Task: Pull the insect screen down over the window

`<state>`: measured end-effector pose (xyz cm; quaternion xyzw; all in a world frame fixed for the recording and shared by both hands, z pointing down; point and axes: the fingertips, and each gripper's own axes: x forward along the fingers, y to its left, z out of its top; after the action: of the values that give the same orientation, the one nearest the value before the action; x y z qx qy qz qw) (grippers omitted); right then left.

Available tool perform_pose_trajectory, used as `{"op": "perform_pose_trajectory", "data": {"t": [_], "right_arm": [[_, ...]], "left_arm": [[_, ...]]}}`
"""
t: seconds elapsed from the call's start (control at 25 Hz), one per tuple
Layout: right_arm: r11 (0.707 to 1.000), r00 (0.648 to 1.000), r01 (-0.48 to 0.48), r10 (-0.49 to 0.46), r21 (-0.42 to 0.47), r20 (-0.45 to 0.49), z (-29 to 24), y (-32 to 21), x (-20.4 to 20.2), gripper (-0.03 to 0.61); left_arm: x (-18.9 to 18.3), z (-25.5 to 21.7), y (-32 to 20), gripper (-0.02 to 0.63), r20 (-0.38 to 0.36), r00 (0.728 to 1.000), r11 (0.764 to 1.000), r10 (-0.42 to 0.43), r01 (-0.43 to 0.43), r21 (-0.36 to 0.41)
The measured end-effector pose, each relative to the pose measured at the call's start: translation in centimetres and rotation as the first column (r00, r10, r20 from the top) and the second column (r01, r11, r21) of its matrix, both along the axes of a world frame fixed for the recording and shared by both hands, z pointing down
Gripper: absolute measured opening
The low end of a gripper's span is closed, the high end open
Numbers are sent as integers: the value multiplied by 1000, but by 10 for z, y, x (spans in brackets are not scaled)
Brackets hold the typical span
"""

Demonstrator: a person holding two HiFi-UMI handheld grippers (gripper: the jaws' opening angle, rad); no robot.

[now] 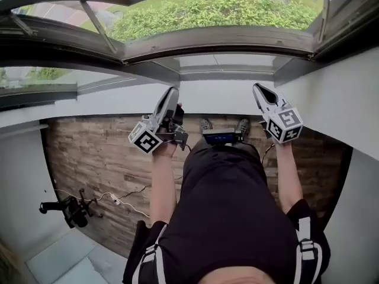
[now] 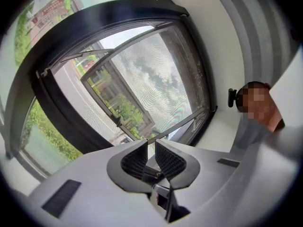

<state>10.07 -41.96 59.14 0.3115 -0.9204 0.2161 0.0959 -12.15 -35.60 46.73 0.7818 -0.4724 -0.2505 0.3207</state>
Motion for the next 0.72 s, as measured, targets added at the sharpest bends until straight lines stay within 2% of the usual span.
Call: {"op": "perform_pose_trajectory", "data": {"t": [0.2,0.36,0.56,0.72], "right_arm": [[998,996,70,-70,-3,48,3,6,-17,23],[996,994,82,-84,44,69,-12,11,-23,21],[998,998,-48,46,45,40,-21,45,12,21],[983,983,-185,185,16,5,-5,94,25,22]], "left_arm": [[4,1,29,44,-12,999,999,-48,48,-16],[4,-13,35,44,-30,999,998,-35,36,45],[25,-39,48,44,-70,994,989,89,-79,129],[-4,-48,83,44,-130,980,970,151,-122,210]]}}
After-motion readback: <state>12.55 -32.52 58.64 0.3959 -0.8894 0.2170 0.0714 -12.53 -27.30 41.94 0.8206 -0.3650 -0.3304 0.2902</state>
